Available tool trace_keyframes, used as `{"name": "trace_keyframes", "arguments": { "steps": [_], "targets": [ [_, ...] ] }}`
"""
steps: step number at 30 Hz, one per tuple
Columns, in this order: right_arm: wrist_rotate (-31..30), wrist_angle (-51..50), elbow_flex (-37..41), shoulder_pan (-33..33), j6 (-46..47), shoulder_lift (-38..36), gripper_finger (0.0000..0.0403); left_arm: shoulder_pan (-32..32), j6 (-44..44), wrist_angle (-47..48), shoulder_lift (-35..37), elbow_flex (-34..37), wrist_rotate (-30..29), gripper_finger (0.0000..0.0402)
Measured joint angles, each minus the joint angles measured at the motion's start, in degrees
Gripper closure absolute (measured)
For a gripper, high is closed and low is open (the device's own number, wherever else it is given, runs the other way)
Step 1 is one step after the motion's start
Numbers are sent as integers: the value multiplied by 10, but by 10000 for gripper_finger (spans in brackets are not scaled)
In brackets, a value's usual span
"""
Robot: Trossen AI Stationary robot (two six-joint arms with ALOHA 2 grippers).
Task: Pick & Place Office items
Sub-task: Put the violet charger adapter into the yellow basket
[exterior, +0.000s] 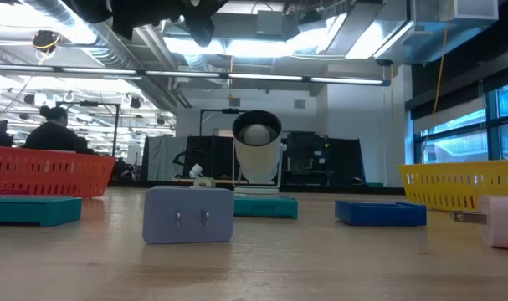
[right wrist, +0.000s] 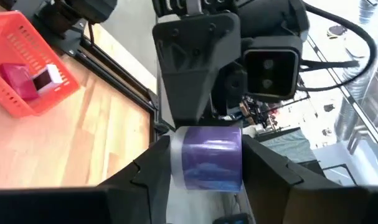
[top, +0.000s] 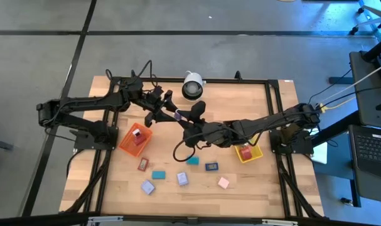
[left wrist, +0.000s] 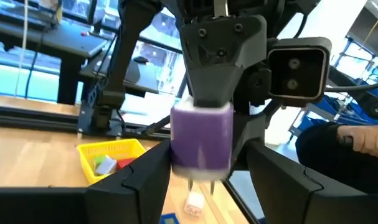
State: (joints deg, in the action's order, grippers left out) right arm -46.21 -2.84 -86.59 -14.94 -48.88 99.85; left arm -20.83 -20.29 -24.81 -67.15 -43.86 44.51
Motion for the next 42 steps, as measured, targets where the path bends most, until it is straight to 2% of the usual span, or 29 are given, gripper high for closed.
{"name": "trace_keyframes", "arguments": {
  "steps": [6,10,13,16,23,29,32,37,42],
  "targets": [
    [-42,-17,0,2,-2,-24,243,-20,-1,3,33,0,12,196],
    [-66,-63,0,10,45,-52,243,-29,5,35,72,0,12,196],
    [-54,-134,0,18,133,-86,243,-30,25,74,109,0,6,196],
    [-15,-218,0,27,247,-127,243,-29,45,118,146,0,5,196],
    [30,-413,-1,27,481,-178,243,-30,94,239,221,0,-36,196],
    [100,-668,0,35,727,-171,243,-9,142,394,245,0,-135,195],
    [108,-735,13,32,813,-167,243,12,177,451,245,1,-202,197],
    [154,-735,82,26,879,-180,243,62,203,407,246,33,-285,198],
    [185,-652,201,16,907,-199,243,101,211,301,246,101,-358,198]
  ]
}}
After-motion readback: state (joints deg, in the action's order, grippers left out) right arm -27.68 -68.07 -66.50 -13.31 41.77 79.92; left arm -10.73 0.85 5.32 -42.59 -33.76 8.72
